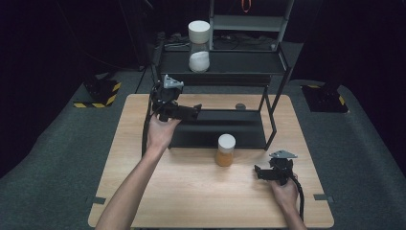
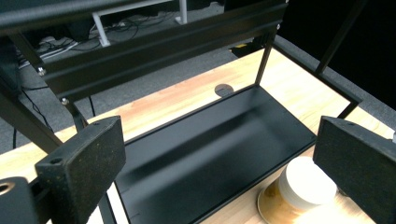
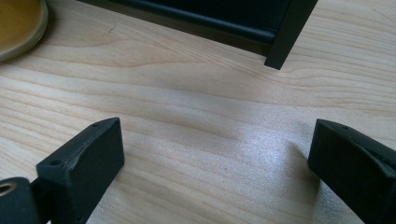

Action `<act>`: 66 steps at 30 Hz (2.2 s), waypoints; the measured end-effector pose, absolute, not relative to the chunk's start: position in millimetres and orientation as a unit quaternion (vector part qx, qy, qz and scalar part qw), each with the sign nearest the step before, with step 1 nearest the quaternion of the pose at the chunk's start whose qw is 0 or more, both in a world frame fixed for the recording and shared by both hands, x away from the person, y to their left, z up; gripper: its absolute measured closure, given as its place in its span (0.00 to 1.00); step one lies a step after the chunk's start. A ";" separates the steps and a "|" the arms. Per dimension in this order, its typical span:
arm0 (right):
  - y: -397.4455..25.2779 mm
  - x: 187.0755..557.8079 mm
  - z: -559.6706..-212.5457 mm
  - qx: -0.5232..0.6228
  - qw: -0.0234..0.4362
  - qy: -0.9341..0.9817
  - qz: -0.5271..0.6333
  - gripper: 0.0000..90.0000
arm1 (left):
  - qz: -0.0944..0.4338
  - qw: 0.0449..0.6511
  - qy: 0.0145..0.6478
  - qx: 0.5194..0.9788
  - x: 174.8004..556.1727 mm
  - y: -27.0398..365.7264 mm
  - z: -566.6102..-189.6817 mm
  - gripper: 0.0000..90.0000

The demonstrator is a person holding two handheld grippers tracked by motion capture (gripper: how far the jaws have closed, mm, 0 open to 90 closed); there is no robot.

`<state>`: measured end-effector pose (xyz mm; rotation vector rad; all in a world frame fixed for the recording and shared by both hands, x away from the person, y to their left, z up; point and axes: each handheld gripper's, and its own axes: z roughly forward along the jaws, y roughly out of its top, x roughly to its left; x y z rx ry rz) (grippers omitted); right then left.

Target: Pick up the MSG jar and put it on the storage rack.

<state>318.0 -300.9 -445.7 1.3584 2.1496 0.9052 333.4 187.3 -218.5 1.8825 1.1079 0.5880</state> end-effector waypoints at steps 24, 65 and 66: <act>-300.9 318.0 -445.6 0.491 0.219 0.777 0.327 0.03 | 0.237 0.400 0.438 0.770 317.6 188.5 -276.6 0.03; -300.9 318.0 -445.6 0.491 0.219 0.777 0.327 0.03 | 0.220 0.360 0.446 0.789 319.5 186.0 -361.1 0.03; -300.9 318.0 -445.6 0.491 0.219 0.777 0.327 0.03 | 0.220 0.359 0.447 0.789 319.2 185.4 -363.5 0.03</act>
